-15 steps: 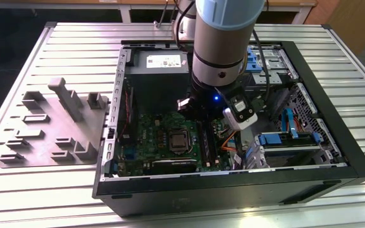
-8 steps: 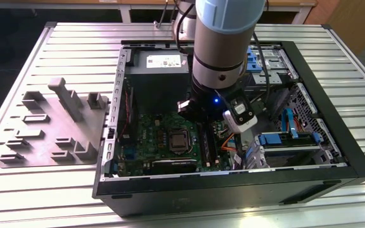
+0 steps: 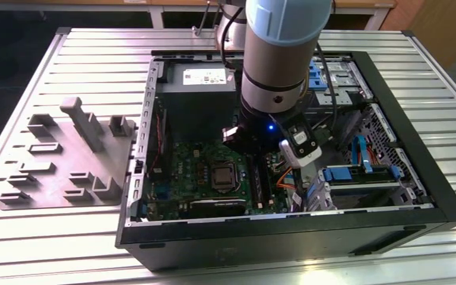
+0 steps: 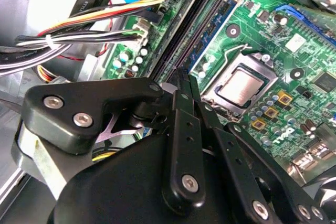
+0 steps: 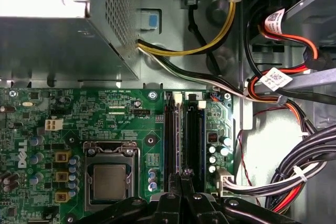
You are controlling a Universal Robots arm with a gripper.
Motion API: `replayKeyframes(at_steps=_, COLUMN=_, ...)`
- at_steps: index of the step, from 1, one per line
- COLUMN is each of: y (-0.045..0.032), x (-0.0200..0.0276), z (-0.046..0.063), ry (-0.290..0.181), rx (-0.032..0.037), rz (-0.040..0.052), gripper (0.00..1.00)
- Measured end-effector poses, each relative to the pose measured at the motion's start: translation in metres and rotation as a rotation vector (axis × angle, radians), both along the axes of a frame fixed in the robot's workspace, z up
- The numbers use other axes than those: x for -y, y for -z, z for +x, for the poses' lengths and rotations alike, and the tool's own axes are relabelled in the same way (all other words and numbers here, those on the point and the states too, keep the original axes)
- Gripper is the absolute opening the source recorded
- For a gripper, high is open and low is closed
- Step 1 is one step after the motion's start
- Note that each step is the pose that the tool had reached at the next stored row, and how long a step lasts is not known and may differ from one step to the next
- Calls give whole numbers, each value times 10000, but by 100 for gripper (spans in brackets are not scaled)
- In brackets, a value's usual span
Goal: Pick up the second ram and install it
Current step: 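Insert the second ram into the second slot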
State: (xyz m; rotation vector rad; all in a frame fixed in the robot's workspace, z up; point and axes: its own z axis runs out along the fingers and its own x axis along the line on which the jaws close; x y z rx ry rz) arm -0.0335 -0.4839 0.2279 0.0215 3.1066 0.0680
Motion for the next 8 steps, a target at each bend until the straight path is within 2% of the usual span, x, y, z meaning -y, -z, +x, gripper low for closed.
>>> replayKeyframes(at_steps=8, y=10, x=8, z=0, ry=8, rx=1, rz=0, gripper=11)
